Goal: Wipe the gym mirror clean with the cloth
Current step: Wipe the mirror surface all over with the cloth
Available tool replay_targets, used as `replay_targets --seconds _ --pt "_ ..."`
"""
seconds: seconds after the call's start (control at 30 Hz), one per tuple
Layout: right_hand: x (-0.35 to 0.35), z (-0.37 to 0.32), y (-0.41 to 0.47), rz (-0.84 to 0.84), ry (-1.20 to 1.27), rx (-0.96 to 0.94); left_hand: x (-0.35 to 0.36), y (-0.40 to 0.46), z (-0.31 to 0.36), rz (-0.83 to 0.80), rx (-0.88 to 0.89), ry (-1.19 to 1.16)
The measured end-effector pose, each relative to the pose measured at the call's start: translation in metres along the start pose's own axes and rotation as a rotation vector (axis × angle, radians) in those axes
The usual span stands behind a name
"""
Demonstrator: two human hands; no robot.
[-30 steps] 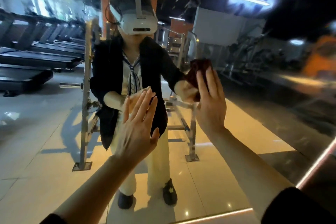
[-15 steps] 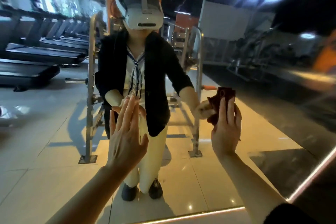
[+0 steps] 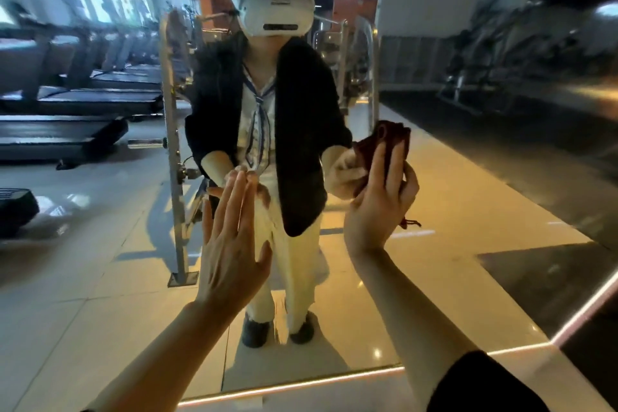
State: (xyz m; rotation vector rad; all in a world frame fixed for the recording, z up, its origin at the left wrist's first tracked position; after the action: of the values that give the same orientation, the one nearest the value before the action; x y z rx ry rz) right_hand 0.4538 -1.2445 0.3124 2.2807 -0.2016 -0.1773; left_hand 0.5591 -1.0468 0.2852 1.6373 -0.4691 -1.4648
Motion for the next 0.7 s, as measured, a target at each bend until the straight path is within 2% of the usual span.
replay_targets --seconds 0.03,0.1,0.17,0.2,0.23,0.33,0.4,0.47,0.57,0.6,0.63,0.7 --pt "0.007 -0.013 -0.014 -0.041 0.028 -0.066 0.003 0.003 0.007 -0.008 0.01 0.003" --pt "0.019 -0.035 -0.055 -0.176 0.038 -0.363 0.009 0.011 0.019 -0.03 0.033 0.023" --pt "0.02 -0.027 -0.075 -0.295 -0.006 -0.632 0.011 0.018 0.026 -0.042 0.05 0.043" --pt "0.014 -0.013 -0.066 -0.298 -0.016 -0.666 0.012 0.021 0.029 -0.041 0.056 0.045" --pt "0.005 0.005 -0.045 -0.249 -0.01 -0.596 0.014 0.025 0.032 -0.037 0.063 0.042" --pt "-0.021 0.069 0.037 -0.022 0.007 -0.048 0.023 0.033 0.041 -0.043 0.077 0.048" --pt "-0.023 0.081 0.051 0.065 0.064 0.18 0.033 0.036 0.047 -0.066 0.074 0.057" --pt "-0.015 0.061 0.026 0.037 0.084 0.087 0.038 0.039 0.054 -0.071 0.081 0.069" --pt "0.003 0.036 -0.044 -0.265 0.01 -0.376 0.041 0.041 0.06 -0.078 0.08 0.122" --pt "0.004 0.041 -0.052 -0.32 -0.014 -0.484 0.041 0.041 0.061 -0.085 0.078 0.142" --pt "0.0 0.048 -0.043 -0.301 -0.002 -0.508 0.041 0.042 0.062 -0.087 0.081 0.157" --pt "-0.014 0.069 0.001 -0.131 0.02 -0.29 0.043 0.045 0.063 -0.089 0.1 0.167"
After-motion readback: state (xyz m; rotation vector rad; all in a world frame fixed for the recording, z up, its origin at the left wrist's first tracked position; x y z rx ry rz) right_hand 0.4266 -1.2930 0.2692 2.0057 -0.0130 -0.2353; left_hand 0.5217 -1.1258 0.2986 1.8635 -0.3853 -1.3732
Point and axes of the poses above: each hand's wrist, its own y-axis towards the middle knuckle, its own x-axis out of the palm, z = x × y, the point moved 9 cm from there along y, towards the middle knuckle, and after that the axes turned 14 degrees about x, right-handed, at the moved point
